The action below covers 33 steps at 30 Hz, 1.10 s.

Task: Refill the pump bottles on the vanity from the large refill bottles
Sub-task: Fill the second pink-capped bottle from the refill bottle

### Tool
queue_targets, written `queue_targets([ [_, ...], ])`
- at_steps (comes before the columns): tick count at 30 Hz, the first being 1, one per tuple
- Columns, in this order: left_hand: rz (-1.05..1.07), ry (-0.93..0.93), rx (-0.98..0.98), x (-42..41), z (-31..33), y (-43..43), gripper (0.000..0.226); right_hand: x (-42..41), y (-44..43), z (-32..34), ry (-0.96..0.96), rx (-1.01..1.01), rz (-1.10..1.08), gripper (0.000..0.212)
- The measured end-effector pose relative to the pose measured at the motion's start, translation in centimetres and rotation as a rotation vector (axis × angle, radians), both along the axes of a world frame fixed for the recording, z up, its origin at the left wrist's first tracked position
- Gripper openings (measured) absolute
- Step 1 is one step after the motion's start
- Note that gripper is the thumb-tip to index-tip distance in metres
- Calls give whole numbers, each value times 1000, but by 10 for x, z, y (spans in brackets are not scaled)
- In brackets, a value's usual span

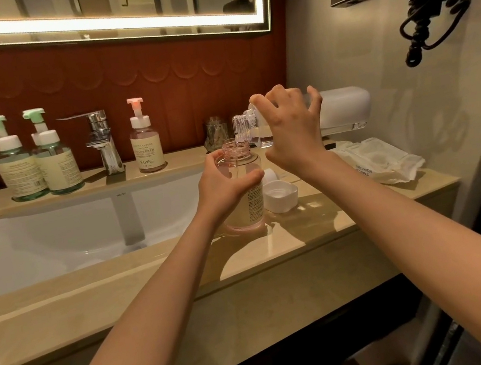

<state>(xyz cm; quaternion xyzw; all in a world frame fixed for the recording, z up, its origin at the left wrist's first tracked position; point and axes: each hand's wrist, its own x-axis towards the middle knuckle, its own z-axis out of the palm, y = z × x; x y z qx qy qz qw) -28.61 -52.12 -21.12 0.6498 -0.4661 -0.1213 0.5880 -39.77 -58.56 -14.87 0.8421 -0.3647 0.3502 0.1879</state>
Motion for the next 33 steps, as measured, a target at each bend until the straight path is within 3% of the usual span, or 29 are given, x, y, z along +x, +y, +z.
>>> queue_targets([
  [33,-1,2,-6,2,-2,-2,81,1,3,2,7,6,-5,66],
])
